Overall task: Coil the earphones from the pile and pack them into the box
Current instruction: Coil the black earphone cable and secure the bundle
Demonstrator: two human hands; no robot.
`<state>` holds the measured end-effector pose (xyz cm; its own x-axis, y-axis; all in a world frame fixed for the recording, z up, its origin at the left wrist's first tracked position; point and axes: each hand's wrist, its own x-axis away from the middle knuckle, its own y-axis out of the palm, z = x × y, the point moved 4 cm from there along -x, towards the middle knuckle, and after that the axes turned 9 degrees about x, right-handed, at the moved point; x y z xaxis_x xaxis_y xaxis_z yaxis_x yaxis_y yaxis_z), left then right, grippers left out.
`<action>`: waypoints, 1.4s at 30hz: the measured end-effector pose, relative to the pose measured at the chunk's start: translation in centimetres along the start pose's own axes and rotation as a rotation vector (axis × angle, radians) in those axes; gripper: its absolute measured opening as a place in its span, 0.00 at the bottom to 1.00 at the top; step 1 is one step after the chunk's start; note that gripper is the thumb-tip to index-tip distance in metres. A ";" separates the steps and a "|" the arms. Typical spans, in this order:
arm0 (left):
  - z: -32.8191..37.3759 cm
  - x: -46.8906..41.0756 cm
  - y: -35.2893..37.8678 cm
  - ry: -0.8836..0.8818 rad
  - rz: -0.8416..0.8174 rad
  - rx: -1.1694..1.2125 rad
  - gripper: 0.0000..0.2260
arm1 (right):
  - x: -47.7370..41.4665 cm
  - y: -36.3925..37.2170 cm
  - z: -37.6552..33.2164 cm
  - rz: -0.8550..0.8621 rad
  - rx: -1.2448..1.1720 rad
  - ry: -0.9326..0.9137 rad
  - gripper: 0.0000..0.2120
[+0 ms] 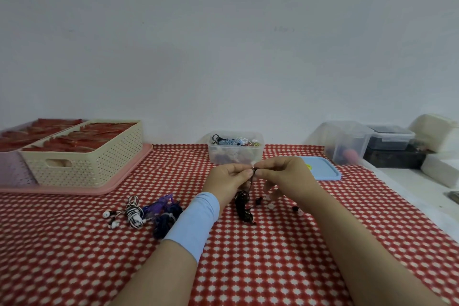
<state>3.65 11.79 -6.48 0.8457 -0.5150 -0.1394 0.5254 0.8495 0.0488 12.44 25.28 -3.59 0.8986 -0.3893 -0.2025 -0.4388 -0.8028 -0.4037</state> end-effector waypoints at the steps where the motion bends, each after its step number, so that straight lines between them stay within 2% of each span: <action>1: 0.0 0.0 0.0 0.002 -0.001 -0.008 0.03 | 0.0 -0.1 0.0 0.008 0.010 -0.005 0.07; 7: -0.1 0.0 0.2 -0.006 0.000 -0.005 0.03 | -0.3 -0.3 0.0 0.046 0.160 -0.104 0.09; 11: -0.3 -0.1 0.1 -0.033 0.006 -0.004 0.02 | -0.3 -0.3 -0.5 0.042 0.331 -0.189 0.07; 17: -0.3 0.1 0.4 -0.098 -0.008 0.096 0.05 | -0.4 -0.4 -0.5 0.039 0.321 -0.191 0.06; 21: -0.4 0.1 0.4 -0.180 -0.005 0.174 0.05 | -0.4 -0.4 -0.5 -0.006 0.298 -0.183 0.11; 28: -0.6 0.1 0.3 -0.173 -0.040 0.171 0.06 | -0.6 -0.4 0.0 0.022 0.330 -0.183 0.07; 32: -0.7 0.0 0.2 -0.163 -0.049 0.202 0.06 | -0.4 -0.3 -0.2 -0.027 0.248 -0.166 0.07; 42: -0.6 0.0 0.2 -0.118 -0.171 0.197 0.08 | 0.0 -0.6 0.6 -0.193 -0.125 0.034 0.06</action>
<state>3.74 12.04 -7.11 0.7420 -0.6688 -0.0468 0.6599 0.7162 0.2269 12.73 26.03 -3.93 0.9664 -0.2365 -0.1010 -0.2566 -0.9129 -0.3175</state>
